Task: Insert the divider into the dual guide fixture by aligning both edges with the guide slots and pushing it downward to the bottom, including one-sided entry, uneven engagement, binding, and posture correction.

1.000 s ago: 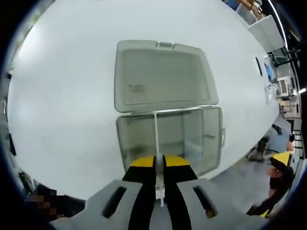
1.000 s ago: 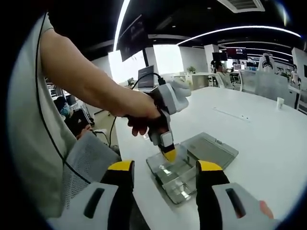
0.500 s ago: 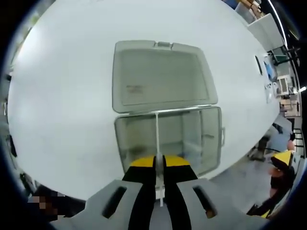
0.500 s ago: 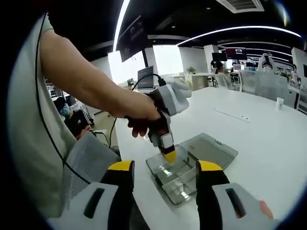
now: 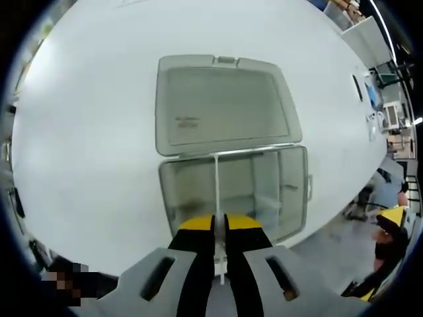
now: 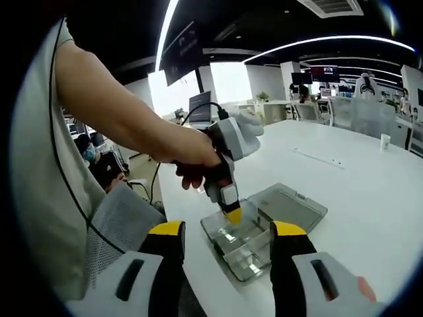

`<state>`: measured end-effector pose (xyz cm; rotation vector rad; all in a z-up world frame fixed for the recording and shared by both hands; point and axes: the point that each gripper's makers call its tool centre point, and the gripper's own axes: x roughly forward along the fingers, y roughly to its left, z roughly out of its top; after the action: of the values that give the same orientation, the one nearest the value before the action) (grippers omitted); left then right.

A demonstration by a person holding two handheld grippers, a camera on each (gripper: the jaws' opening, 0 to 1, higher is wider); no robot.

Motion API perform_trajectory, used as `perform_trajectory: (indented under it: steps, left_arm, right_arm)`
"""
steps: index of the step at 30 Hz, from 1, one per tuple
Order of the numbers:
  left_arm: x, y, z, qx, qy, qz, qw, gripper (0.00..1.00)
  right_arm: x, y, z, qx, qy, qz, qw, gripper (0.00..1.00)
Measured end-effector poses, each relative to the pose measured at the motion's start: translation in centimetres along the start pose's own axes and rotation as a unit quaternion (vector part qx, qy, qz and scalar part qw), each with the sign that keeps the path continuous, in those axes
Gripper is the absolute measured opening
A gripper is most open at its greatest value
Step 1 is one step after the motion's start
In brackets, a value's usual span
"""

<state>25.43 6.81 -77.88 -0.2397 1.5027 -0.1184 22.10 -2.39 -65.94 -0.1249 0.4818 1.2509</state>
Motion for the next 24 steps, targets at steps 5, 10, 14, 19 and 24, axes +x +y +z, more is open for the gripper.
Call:
perform_trajectory:
  steps: [5,10,14,19,24]
  left_arm:
    - [-0.03,-0.13,-0.04,-0.001,0.003,0.0,1.0,0.01]
    - [-0.03,-0.2,-0.01,-0.001,0.006,0.001,1.0,0.01]
    - [-0.01,-0.19,0.01,0.0,0.008,0.002,1.0,0.01]
    - [-0.04,-0.35,-0.01,-0.001,0.01,0.002,0.9999,0.01]
    - [-0.12,-0.41,-0.05,-0.003,0.011,-0.001,0.9999,0.01]
  right_arm:
    - [-0.06,-0.01,-0.07,0.0,0.0,0.0,1.0,0.49]
    - [-0.11,-0.11,-0.01,0.0,0.0,-0.001,1.0,0.49]
    - [-0.15,-0.1,-0.03,0.0,0.0,-0.001,1.0,0.49]
    - [-0.16,-0.06,-0.1,0.0,0.0,-0.001,1.0,0.49]
    - [-0.2,-0.1,-0.04,0.001,-0.001,-0.002,1.0,0.49]
